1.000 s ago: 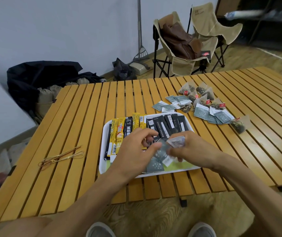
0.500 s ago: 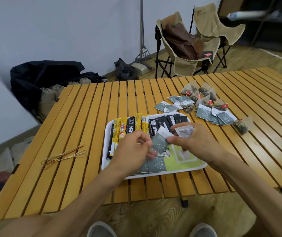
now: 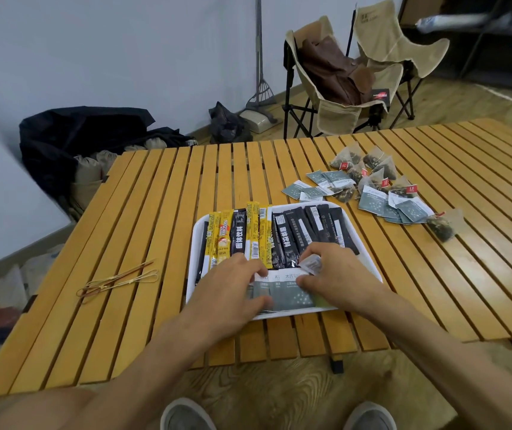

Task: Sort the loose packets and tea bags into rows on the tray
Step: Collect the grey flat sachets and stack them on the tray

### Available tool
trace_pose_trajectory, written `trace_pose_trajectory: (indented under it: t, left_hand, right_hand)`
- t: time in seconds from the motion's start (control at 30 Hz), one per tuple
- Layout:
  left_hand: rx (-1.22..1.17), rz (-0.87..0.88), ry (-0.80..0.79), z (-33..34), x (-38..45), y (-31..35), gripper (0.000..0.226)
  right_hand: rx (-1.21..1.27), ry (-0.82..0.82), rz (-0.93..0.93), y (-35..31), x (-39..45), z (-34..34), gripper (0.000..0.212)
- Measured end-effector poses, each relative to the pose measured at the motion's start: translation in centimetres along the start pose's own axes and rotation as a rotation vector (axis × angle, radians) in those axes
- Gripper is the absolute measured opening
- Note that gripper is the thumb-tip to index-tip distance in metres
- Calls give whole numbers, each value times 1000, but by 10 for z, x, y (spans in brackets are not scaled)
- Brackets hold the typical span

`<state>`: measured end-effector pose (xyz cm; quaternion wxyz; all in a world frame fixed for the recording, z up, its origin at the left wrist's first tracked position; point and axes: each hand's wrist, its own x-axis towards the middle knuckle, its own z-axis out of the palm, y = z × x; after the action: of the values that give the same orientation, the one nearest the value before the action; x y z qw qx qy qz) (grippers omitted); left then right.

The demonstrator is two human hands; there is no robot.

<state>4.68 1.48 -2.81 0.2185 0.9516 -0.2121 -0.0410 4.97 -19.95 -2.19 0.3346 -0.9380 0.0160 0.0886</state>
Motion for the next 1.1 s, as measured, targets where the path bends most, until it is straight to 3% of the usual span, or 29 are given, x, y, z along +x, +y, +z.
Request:
trace_pose_trajectory:
  t: [0.1,0.4,0.9,1.1]
  left_hand:
    - [26,32,0,7,0,5,54]
    - [90,23,-12,9,4,8,53]
    - [-16,-42,-73,0,2,3,54]
    - [-217,-51,131,-28,2,-10,24]
  right_hand:
    - [-53,34,-17,0,0,2,28]
    - [-47,19,8,4,-1,0,40]
    - [-8,-8,43,1,0,0,27]
    - [247,-79,6,-19,-8,-8,9]
